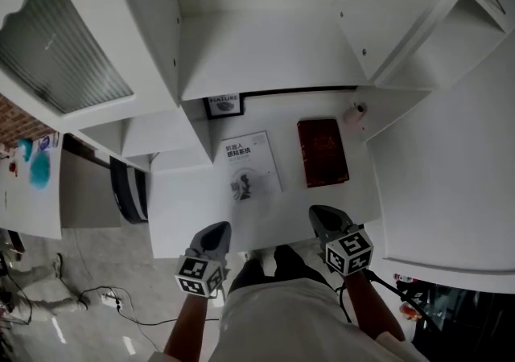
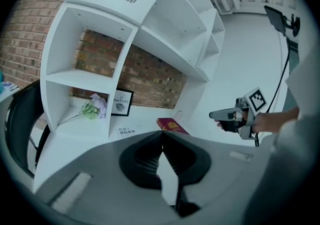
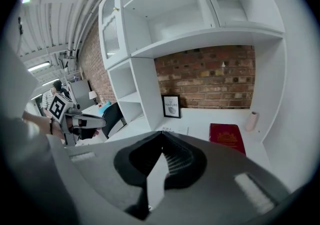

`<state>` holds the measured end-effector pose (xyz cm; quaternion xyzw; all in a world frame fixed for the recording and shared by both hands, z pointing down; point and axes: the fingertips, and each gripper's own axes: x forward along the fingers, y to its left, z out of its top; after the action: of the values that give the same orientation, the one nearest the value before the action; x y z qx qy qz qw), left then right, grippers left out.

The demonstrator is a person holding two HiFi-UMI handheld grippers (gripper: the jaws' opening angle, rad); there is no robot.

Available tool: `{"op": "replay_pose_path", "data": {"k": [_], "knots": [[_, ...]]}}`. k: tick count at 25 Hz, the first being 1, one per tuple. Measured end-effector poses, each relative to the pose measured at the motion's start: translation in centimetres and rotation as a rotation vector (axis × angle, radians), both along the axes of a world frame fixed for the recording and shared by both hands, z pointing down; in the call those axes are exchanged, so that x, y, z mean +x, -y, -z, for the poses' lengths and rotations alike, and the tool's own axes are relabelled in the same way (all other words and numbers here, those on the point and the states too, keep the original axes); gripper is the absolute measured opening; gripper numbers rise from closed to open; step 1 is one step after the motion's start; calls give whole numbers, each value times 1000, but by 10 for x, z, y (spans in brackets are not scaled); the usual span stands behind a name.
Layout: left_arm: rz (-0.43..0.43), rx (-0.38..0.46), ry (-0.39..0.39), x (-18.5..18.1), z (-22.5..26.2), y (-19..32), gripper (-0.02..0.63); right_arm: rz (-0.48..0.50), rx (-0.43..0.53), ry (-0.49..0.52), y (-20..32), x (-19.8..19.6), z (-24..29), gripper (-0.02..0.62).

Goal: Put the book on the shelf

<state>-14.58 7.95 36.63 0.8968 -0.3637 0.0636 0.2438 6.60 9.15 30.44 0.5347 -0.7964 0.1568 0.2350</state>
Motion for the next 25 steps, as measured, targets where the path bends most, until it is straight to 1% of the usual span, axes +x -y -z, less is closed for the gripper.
{"op": "replay_pose_path", "data": {"k": [4, 6, 9, 11, 12, 15, 16, 18, 20, 21, 22, 24, 25], "knots": [[37, -78, 10, 11, -36, 14, 8, 11, -36, 13, 23, 10, -32, 2], [65, -131, -2, 17, -58, 27, 8, 29, -70, 24, 37, 10, -51, 2], [85, -225, -33, 28, -90, 46, 8, 72, -146, 14, 57, 6, -84, 9], [95, -287, -35, 35, -114, 55, 9, 103, -210, -5, 67, 3, -110, 59], [101, -314, -31, 38, -125, 60, 11, 111, -238, -14, 73, 4, -123, 64], [111, -376, -8, 49, -153, 82, 54, 98, -316, 0, 97, 9, -158, 64], [108, -393, 5, 53, -161, 90, 56, 84, -349, 23, 104, 10, -170, 65], [103, -429, 52, 59, -178, 100, 89, 55, -427, 78, 112, 13, -194, 100], [118, -449, 131, 58, -193, 109, 130, 49, -475, 103, 118, 13, -214, 114], [130, -453, 175, 56, -199, 114, 159, 56, -485, 97, 122, 13, -222, 114], [142, -454, 215, 55, -205, 119, 193, 69, -490, 85, 126, 14, -230, 132], [151, -445, 282, 56, -214, 126, 237, 99, -482, 60, 133, 14, -241, 164], [146, -436, 314, 56, -217, 129, 245, 111, -473, 54, 137, 14, -245, 177]]}}
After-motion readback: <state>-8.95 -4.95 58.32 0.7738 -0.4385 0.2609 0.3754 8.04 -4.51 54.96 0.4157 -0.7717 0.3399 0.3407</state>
